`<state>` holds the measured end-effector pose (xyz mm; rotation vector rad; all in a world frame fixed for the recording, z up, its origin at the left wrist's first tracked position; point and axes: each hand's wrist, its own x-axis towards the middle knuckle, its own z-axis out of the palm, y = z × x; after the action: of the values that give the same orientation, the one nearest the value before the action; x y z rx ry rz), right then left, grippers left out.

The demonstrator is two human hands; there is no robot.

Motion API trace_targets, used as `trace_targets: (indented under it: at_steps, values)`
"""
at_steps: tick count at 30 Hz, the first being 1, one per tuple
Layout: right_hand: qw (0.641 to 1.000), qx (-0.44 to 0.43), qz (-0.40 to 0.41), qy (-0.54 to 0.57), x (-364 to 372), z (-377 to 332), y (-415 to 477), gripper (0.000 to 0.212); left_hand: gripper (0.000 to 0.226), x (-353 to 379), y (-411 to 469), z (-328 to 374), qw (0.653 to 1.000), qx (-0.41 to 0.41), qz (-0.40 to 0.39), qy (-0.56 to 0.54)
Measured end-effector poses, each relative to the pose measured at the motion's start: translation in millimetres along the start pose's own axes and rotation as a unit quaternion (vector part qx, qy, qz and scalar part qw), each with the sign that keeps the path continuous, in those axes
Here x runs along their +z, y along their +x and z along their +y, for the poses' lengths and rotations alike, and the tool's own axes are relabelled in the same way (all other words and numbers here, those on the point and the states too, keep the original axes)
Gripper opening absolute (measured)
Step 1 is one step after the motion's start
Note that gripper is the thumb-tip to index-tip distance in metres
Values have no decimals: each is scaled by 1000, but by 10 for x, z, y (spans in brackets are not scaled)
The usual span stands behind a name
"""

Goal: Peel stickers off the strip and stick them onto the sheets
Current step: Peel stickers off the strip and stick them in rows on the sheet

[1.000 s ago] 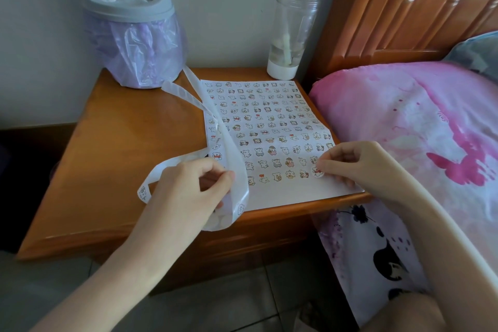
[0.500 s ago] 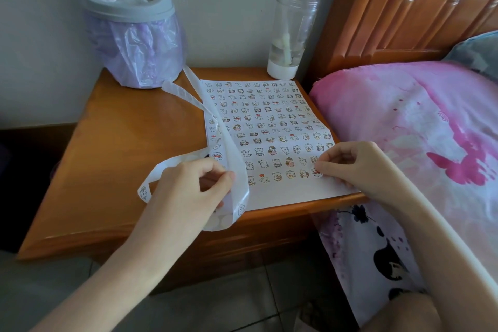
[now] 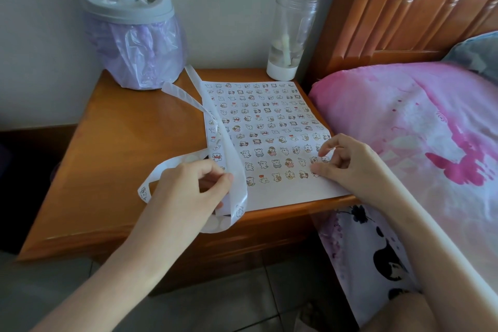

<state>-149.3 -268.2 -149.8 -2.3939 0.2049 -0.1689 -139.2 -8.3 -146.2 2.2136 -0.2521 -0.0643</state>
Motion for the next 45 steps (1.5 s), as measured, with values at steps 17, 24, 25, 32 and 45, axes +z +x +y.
trace_targets:
  at_steps: [17,24,25,32,45]
  values:
    - [1000,19,-4,-9,46,5,16,31,12,-3,2,-2,1000,6,2,9]
    - [1000,2,-14,-4,-30,89,24,18,10,-6,1,12,1000,-3,0,0]
    - [1000,-1,-11,-3,-26,91,18,17,10,-9,3,11,1000,-5,0,-6]
    - [972,-77,-33,221,225,-516,-248,13,14,-150,1,112,985,-42,-19,-167]
    - [905,-84,-92,407,403,-851,-390,14,17,-143,-24,242,965,-3,38,-259]
